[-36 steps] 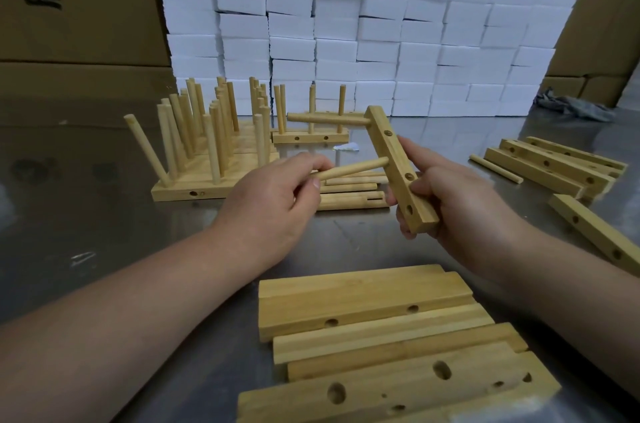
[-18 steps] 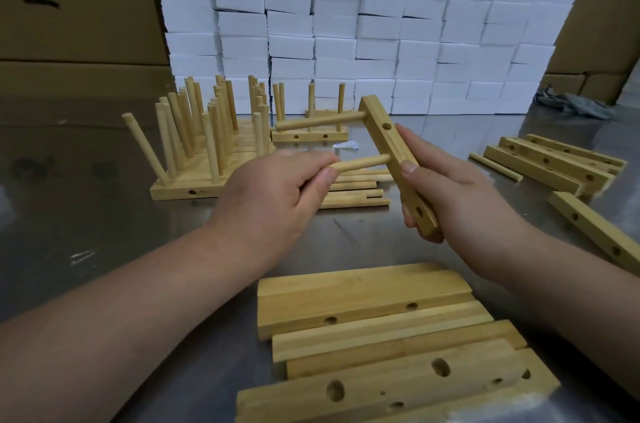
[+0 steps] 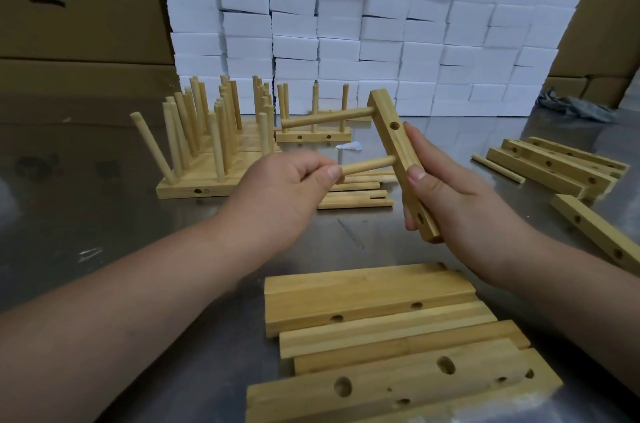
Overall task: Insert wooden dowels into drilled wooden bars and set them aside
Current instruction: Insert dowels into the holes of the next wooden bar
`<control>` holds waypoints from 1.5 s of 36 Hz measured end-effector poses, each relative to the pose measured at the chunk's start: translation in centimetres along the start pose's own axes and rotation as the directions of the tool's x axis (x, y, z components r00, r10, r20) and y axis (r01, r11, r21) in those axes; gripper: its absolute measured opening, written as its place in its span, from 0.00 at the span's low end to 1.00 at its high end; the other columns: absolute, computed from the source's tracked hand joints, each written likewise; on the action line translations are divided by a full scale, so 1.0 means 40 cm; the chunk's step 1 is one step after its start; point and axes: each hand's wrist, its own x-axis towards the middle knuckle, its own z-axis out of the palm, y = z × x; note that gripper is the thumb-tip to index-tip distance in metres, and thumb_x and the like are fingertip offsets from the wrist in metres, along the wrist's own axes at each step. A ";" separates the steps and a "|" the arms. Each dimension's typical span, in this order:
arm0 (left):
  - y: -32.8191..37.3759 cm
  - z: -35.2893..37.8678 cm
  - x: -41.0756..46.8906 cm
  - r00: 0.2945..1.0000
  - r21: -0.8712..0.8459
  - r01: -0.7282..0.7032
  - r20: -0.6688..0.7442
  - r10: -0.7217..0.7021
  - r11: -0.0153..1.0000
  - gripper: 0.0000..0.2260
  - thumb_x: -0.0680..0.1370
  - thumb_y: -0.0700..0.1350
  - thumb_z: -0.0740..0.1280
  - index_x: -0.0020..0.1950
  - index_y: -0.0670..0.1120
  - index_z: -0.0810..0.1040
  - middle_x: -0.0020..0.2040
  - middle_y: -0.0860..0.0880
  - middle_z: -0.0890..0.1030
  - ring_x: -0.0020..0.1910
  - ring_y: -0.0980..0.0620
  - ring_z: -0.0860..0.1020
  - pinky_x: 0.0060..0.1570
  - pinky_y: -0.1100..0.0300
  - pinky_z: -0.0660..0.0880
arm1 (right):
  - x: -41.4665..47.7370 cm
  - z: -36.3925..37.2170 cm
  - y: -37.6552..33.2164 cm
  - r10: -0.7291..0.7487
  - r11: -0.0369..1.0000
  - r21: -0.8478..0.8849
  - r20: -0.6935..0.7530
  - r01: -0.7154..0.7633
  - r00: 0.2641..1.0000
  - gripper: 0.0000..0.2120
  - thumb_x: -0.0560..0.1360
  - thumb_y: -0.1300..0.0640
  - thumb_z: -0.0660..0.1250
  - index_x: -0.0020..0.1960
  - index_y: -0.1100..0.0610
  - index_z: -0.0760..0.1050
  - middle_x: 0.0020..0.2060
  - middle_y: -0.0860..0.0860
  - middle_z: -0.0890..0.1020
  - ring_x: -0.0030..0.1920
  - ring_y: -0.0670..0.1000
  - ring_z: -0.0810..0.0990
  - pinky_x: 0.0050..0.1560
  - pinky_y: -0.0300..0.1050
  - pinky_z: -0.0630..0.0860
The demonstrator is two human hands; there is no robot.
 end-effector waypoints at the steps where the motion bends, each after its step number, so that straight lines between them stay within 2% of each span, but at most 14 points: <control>1: 0.002 0.001 0.001 1.000 -0.026 0.027 0.008 -0.027 0.999 0.12 0.78 0.48 0.61 0.37 0.57 0.77 0.22 0.60 0.73 0.26 0.66 0.71 0.24 0.74 0.64 | 0.000 0.000 0.001 -0.003 1.000 -0.012 -0.001 0.003 1.000 0.21 0.79 0.51 0.53 0.68 0.33 0.53 0.33 0.46 0.73 0.30 0.37 0.74 0.30 0.28 0.69; 4: 0.000 0.005 0.006 0.992 -0.174 0.124 0.047 -0.117 0.977 0.13 0.78 0.47 0.61 0.35 0.53 0.79 0.19 0.56 0.67 0.22 0.58 0.66 0.29 0.63 0.63 | -0.003 -0.001 0.005 -0.010 1.000 -0.028 -0.008 0.009 1.000 0.22 0.79 0.51 0.53 0.68 0.34 0.52 0.32 0.45 0.73 0.30 0.36 0.74 0.30 0.28 0.69; 7: 0.000 0.006 0.007 0.981 -0.264 0.188 0.095 -0.168 0.946 0.14 0.78 0.48 0.61 0.35 0.50 0.80 0.24 0.50 0.62 0.26 0.51 0.60 0.37 0.56 0.60 | -0.004 -0.003 0.006 -0.017 0.999 -0.036 -0.007 0.016 1.000 0.23 0.79 0.51 0.53 0.72 0.36 0.53 0.32 0.45 0.73 0.30 0.36 0.73 0.30 0.27 0.69; 12: -0.008 0.012 0.013 0.994 -0.131 0.106 -0.004 -0.107 0.986 0.13 0.78 0.53 0.58 0.38 0.56 0.80 0.23 0.57 0.68 0.23 0.60 0.67 0.26 0.69 0.65 | 0.015 0.002 0.016 -0.015 1.000 -0.007 -0.016 0.015 1.000 0.22 0.80 0.52 0.53 0.72 0.37 0.55 0.29 0.41 0.75 0.31 0.37 0.74 0.31 0.27 0.69; 15: -0.026 0.006 0.024 0.986 -0.198 0.144 -0.049 -0.157 0.970 0.12 0.80 0.54 0.53 0.53 0.56 0.75 0.35 0.58 0.76 0.33 0.62 0.72 0.36 0.66 0.68 | 0.036 0.002 0.030 0.012 1.000 0.007 -0.099 -0.011 0.995 0.22 0.81 0.51 0.53 0.73 0.38 0.56 0.35 0.44 0.76 0.36 0.36 0.74 0.35 0.30 0.69; 20: -0.072 0.008 0.026 0.997 0.273 -0.021 0.073 0.001 0.962 0.15 0.80 0.47 0.58 0.66 0.55 0.72 0.63 0.57 0.69 0.61 0.60 0.63 0.60 0.66 0.58 | 0.064 -0.029 0.066 0.112 0.993 0.001 -0.264 -0.116 0.958 0.21 0.82 0.50 0.51 0.74 0.41 0.56 0.35 0.49 0.77 0.33 0.41 0.75 0.35 0.39 0.66; 24: -0.091 0.030 0.028 0.937 0.526 -0.162 0.348 -0.038 0.835 0.21 0.80 0.53 0.55 0.73 0.58 0.59 0.76 0.58 0.45 0.74 0.58 0.41 0.68 0.58 0.40 | 0.078 -0.035 0.077 0.172 0.985 0.043 -0.285 -0.167 0.943 0.21 0.82 0.50 0.50 0.74 0.41 0.56 0.42 0.49 0.76 0.29 0.37 0.76 0.34 0.39 0.66; 27: -0.096 0.028 0.028 0.916 0.559 -0.152 0.389 -0.097 0.815 0.20 0.80 0.55 0.54 0.73 0.58 0.61 0.77 0.57 0.43 0.74 0.58 0.39 0.68 0.58 0.39 | 0.076 -0.025 0.075 0.189 0.982 0.056 -0.258 -0.181 0.948 0.20 0.82 0.50 0.50 0.73 0.39 0.57 0.43 0.48 0.76 0.34 0.40 0.77 0.32 0.39 0.68; 31: -0.085 0.028 0.025 0.941 0.547 -0.185 0.338 -0.014 0.816 0.15 0.78 0.53 0.60 0.65 0.58 0.72 0.74 0.58 0.58 0.73 0.58 0.50 0.70 0.59 0.47 | 0.068 -0.015 0.071 0.199 0.979 0.087 -0.226 -0.183 0.954 0.20 0.82 0.50 0.50 0.72 0.37 0.56 0.40 0.49 0.77 0.39 0.45 0.75 0.35 0.41 0.71; 34: -0.076 0.027 0.022 0.953 0.534 -0.197 0.303 0.032 0.822 0.11 0.77 0.51 0.62 0.59 0.57 0.74 0.61 0.60 0.70 0.65 0.58 0.62 0.62 0.63 0.56 | 0.071 -0.012 0.072 0.211 0.976 0.093 -0.215 -0.195 0.953 0.20 0.82 0.49 0.51 0.72 0.36 0.55 0.41 0.49 0.77 0.40 0.45 0.75 0.35 0.41 0.71; 39: -0.071 0.027 0.021 0.970 0.525 -0.152 0.242 0.024 0.837 0.16 0.77 0.51 0.63 0.64 0.60 0.69 0.44 0.64 0.69 0.51 0.60 0.64 0.51 0.63 0.59 | 0.076 -0.011 0.077 0.210 0.977 0.076 -0.219 -0.198 0.953 0.21 0.82 0.49 0.51 0.73 0.35 0.53 0.40 0.48 0.78 0.39 0.45 0.75 0.36 0.42 0.70; 44: -0.078 0.029 0.028 0.968 0.633 -0.140 0.250 -0.030 0.761 0.16 0.78 0.56 0.59 0.65 0.58 0.72 0.51 0.57 0.70 0.55 0.55 0.64 0.54 0.59 0.59 | 0.077 -0.008 0.079 0.208 0.978 0.065 -0.213 -0.198 0.955 0.22 0.82 0.49 0.51 0.73 0.35 0.53 0.38 0.47 0.77 0.35 0.42 0.74 0.36 0.39 0.68; 49: -0.080 0.029 0.025 0.962 0.569 -0.176 0.271 0.019 0.803 0.09 0.77 0.53 0.61 0.55 0.58 0.77 0.48 0.60 0.68 0.56 0.57 0.65 0.53 0.62 0.59 | 0.075 -0.007 0.077 0.198 0.980 0.050 -0.200 -0.192 0.960 0.22 0.82 0.49 0.51 0.74 0.37 0.52 0.41 0.46 0.76 0.38 0.42 0.74 0.37 0.39 0.66; 54: -0.064 0.027 0.012 0.985 0.304 -0.082 0.167 0.031 0.949 0.05 0.78 0.50 0.59 0.47 0.60 0.71 0.40 0.60 0.77 0.38 0.61 0.72 0.36 0.61 0.66 | 0.075 -0.006 0.075 0.201 0.978 0.104 -0.208 -0.183 0.957 0.22 0.82 0.50 0.51 0.74 0.38 0.53 0.39 0.47 0.76 0.36 0.43 0.73 0.35 0.37 0.67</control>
